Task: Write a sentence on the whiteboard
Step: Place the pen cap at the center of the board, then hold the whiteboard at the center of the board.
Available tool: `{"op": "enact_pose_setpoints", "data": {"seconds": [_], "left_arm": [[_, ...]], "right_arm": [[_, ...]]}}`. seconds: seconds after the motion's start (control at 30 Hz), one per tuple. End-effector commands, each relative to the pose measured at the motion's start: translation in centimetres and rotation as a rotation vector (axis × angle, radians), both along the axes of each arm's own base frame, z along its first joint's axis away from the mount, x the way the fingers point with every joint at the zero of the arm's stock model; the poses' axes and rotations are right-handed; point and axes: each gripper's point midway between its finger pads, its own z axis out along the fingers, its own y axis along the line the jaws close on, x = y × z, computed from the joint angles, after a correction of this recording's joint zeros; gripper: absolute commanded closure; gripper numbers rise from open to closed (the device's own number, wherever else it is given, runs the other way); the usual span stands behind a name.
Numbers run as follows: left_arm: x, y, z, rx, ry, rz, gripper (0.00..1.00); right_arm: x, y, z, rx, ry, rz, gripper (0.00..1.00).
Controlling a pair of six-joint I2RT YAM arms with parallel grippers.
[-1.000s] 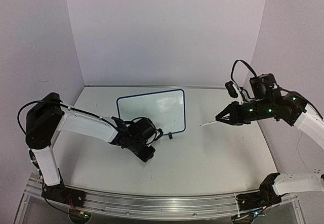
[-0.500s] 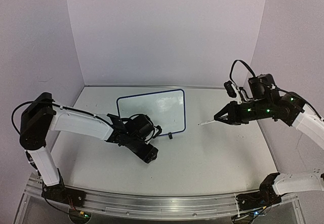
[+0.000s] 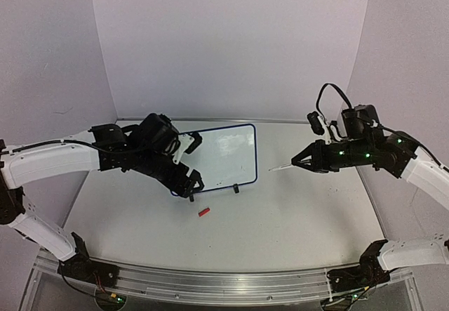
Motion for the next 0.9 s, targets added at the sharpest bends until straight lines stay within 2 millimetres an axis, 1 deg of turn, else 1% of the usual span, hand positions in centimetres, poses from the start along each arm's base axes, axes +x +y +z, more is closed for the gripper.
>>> {"op": "enact_pose_setpoints", "data": {"seconds": [0.0,0.03,0.07,0.1,0.17,0.27,0.4,0.43,0.5,0.53,0.57,0.67,0.77,0.87], "left_arm": [[1.6,3.0,4.1,-0.07,-0.014,0.027,0.07],[2.0,3.7,4.9,-0.092,-0.017,0.038,0.07],[2.3,4.0,5.2,-0.102,-0.017,0.042,0.07],[3.0,4.9,5.9,-0.123,-0.013,0.055,0.07],[3.7,5.8,6.4,-0.139,-0.007,0.063,0.07],[5.0,7.6,7.6,-0.158,-0.019,0.084,0.07],[6.7,10.2,8.4,-0.195,-0.047,0.139,0.07],[6.8,10.6,8.7,-0.217,-0.055,0.145,0.07],[8.1,12.3,8.9,-0.277,-0.067,0.192,0.07],[8.3,12.6,9.0,-0.298,-0.071,0.197,0.07],[8.9,13.0,9.1,-0.346,-0.09,0.189,0.07],[9.6,13.1,9.8,-0.412,-0.138,0.154,0.07],[10.7,13.2,10.4,-0.476,-0.167,0.115,0.07],[11.5,12.7,10.0,-0.504,-0.15,0.072,0.07]], "right_arm": [[0.2,1.0,0.6,0.038,-0.023,0.012,1.0],[0.1,1.2,0.6,0.038,-0.024,0.015,1.0],[0.1,1.2,0.7,0.038,-0.025,0.016,1.0],[0.0,1.4,0.7,0.035,-0.028,0.018,1.0],[-0.2,1.6,0.7,0.032,-0.031,0.022,1.0],[-0.4,2.1,0.7,0.019,-0.041,0.026,1.0],[-0.8,3.1,0.7,0.005,-0.065,0.037,1.0],[-0.9,3.3,0.7,0.004,-0.069,0.038,1.0],[-1.1,4.3,0.7,-0.001,-0.083,0.045,1.0],[-1.0,4.5,0.7,-0.001,-0.09,0.047,1.0],[-0.9,5.3,1.0,0.003,-0.109,0.048,1.0],[-0.6,6.8,1.0,0.015,-0.124,0.058,1.0],[-0.2,8.9,1.2,0.046,-0.143,0.077,1.0],[0.3,10.6,1.1,0.056,-0.157,0.086,1.0]]}}
